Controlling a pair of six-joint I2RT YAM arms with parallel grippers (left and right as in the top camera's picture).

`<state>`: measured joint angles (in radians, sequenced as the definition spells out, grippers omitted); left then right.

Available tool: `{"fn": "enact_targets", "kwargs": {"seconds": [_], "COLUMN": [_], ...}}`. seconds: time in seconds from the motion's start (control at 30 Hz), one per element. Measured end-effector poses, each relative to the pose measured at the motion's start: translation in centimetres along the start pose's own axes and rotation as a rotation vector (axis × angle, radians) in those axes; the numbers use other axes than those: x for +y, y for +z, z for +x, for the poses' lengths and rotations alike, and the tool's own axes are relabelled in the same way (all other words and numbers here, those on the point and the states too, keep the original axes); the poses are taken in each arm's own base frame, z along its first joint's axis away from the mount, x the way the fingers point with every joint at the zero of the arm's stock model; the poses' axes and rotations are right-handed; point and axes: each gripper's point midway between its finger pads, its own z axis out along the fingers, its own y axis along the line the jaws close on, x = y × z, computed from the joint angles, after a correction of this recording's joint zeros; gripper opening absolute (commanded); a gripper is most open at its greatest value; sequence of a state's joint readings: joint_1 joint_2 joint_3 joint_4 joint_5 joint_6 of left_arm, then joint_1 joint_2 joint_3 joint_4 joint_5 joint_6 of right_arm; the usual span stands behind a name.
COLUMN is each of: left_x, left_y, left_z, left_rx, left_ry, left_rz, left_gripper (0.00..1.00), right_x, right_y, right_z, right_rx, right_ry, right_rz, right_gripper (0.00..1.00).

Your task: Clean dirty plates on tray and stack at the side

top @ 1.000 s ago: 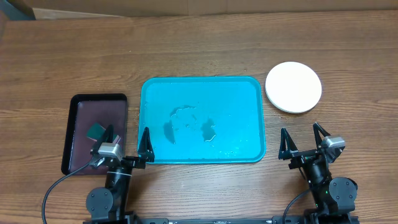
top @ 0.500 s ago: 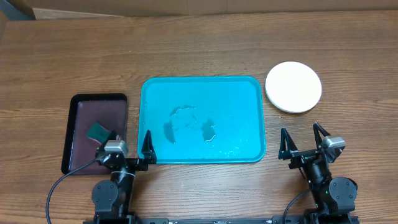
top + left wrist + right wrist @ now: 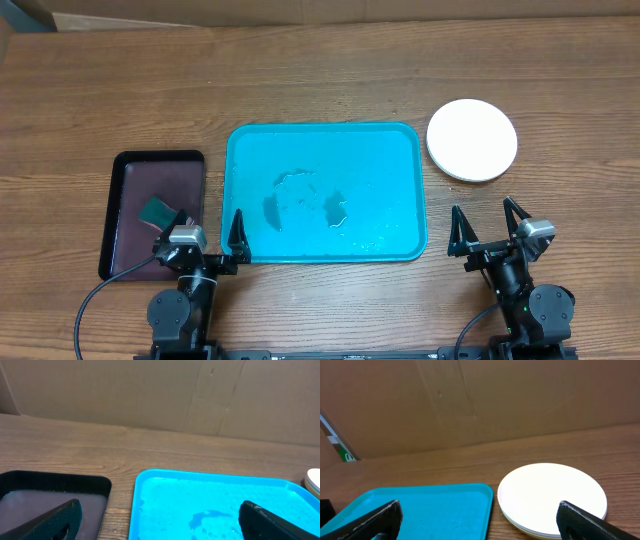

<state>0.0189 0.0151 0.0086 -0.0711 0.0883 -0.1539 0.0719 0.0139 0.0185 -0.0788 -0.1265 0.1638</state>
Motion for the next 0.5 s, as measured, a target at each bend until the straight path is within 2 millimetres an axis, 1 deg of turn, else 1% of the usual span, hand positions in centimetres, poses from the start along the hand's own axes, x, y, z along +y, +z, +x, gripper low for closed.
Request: {"fn": "enact_targets", "kwargs": {"seconds": [0.5], "left_x": [0.06], "left_y": [0.0], "left_z": [0.0], "left_rx": [0.0], "left_ry": [0.061], "left_rz": [-0.003], "left_gripper": [1.0], "right_x": [0.0], "right_y": [0.0], "right_z": [-0.01], "right_rx": [0.0], "right_ry": [0.0], "right_rz": [0.0], "right_gripper": [1.0]}}
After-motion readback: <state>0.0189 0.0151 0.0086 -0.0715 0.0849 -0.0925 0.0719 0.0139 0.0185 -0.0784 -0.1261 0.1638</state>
